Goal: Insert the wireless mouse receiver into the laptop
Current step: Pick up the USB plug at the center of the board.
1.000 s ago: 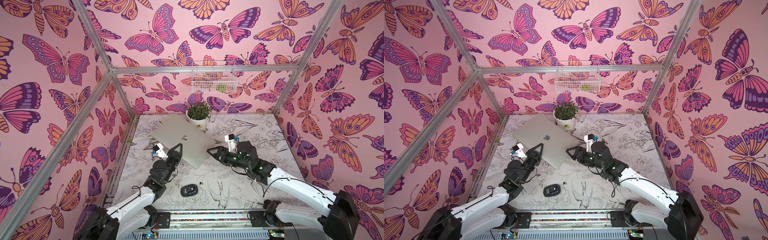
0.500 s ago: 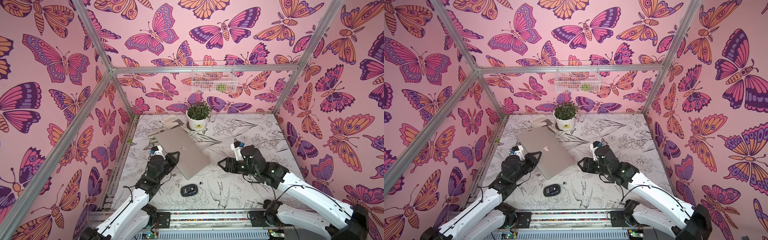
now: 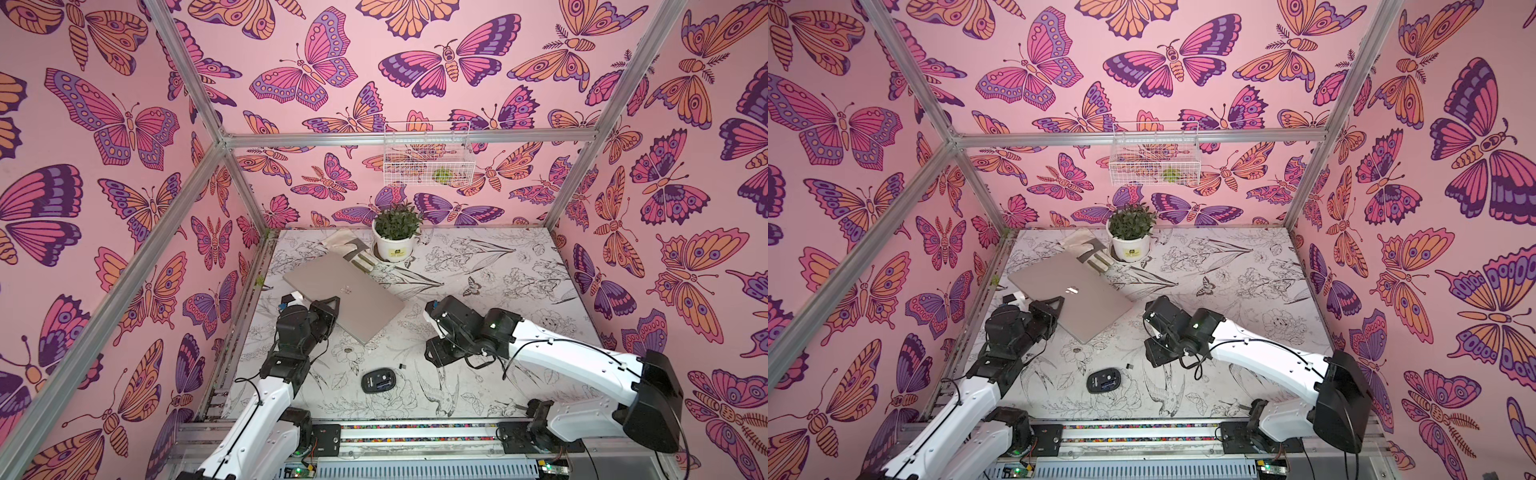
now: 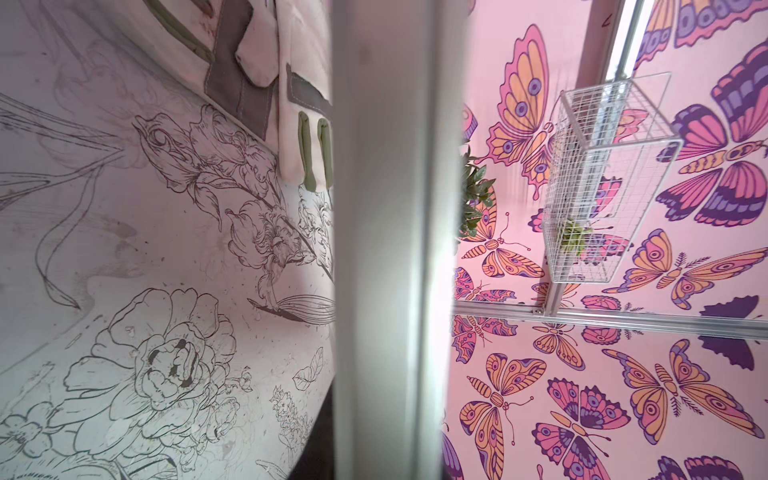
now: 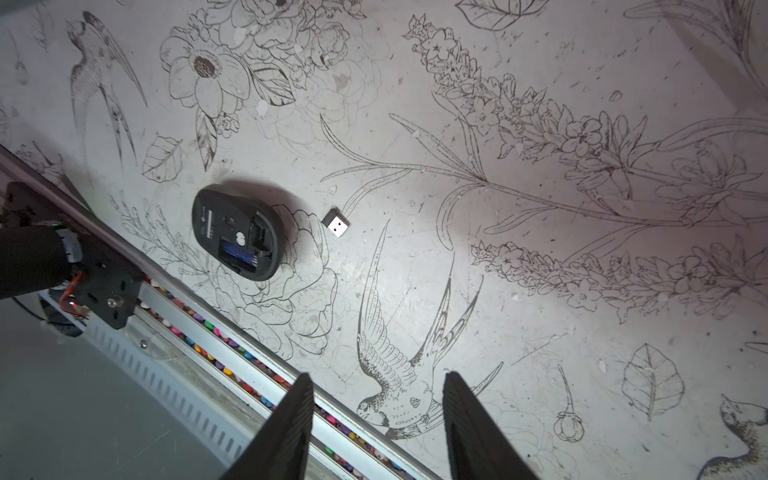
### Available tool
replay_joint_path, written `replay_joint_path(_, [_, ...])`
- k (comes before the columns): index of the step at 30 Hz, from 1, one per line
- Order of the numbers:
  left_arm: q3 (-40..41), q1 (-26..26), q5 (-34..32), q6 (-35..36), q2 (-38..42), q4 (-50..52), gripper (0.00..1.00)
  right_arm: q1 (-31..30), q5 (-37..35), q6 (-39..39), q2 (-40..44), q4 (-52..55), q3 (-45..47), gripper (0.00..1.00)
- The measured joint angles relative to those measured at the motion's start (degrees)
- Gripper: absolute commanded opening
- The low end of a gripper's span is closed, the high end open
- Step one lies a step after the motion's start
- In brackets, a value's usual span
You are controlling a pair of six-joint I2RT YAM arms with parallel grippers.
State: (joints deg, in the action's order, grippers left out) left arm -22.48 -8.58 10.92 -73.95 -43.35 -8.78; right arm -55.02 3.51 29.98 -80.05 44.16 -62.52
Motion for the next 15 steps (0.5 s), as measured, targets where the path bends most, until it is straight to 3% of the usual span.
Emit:
replay_joint_path(9, [0.0, 0.07, -2.21, 0.22, 7.78, 4.68, 0.0, -2.8, -4.61, -1.29, -10.54, 7.37, -11.1, 0.47])
replay_joint_path(15, [0.02, 0.04, -3.32, 0.68, 11.23, 9.25, 0.0, -6.6, -5.16, -10.19, -13.62, 6.64, -12.02, 0.47])
